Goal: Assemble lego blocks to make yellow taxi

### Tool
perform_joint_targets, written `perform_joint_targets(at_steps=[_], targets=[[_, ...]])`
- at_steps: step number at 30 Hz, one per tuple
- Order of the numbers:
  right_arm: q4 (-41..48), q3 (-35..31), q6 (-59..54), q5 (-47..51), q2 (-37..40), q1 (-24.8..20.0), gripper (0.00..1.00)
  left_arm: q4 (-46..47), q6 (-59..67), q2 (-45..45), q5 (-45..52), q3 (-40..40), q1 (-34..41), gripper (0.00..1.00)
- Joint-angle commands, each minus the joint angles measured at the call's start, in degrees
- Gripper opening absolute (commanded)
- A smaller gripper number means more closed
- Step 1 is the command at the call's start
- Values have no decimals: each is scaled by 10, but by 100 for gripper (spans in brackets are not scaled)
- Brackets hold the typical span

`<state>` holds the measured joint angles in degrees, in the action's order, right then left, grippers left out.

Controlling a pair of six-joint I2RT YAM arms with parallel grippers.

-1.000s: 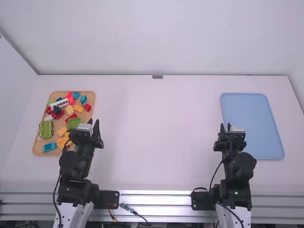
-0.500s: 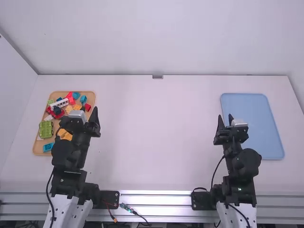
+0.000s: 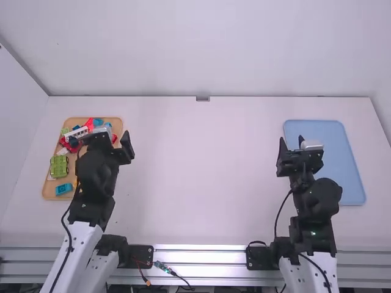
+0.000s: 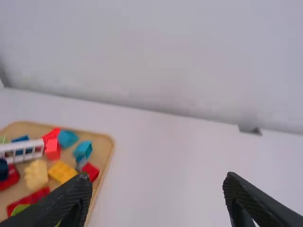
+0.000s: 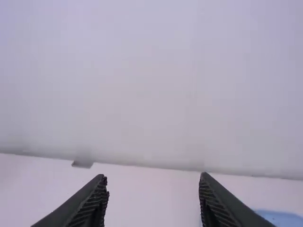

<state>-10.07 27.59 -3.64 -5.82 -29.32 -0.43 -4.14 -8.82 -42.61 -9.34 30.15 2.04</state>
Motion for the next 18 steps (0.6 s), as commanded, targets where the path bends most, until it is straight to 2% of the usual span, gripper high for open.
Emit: perform_joint_targets(at_steps=[1,9,18], targets=[[-6,41,26,-2,-22,7,54,15,-11,-22,-16,25,2,78],[2,106,4,-2,-94,12,67,73,-38,-80,-74,83,2,88],[4,106,9,-3,-195,-1,85,139,-75,-146,-135,143,-29,99]])
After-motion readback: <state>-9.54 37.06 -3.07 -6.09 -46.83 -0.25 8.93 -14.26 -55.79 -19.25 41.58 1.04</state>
